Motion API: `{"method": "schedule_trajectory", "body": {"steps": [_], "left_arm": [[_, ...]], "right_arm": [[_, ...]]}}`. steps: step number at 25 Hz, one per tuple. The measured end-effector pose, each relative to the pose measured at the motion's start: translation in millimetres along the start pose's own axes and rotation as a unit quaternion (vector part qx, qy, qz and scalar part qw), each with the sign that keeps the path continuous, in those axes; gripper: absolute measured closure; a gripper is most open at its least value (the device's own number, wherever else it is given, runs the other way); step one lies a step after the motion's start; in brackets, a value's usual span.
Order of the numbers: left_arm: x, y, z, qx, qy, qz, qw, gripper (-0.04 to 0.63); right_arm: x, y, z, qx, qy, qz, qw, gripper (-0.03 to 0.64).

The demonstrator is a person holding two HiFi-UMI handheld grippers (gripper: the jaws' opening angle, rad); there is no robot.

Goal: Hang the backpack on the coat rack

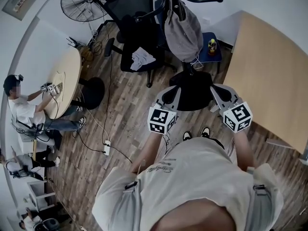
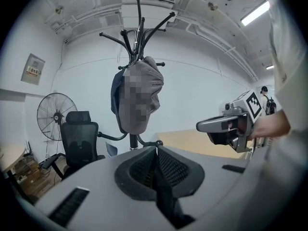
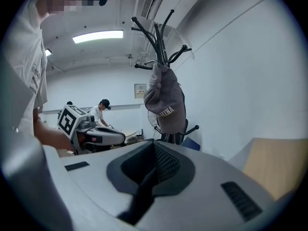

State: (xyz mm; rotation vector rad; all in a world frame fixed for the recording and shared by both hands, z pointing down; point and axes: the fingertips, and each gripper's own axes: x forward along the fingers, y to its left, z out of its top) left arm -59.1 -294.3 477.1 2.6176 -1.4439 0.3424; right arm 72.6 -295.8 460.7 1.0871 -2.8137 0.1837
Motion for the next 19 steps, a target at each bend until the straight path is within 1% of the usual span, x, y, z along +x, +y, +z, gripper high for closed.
{"method": "schedule_trajectory", "body": {"steps": [9,19], "left_arm": [[0.1,9.2,-9.1,-0.005,0.013,0.004,0.9999,0.574],[3.6,6.8,-8.5,-0.011,0.007,0.003,0.9999,0.574]], "right_arm": [[5.6,-0.9,-8.4,-0.011,0.014,0.001,1.000,0.623],[4.6,-5.2,-11.3,-0.022,0.014,-0.010,1.000,0.623]]}}
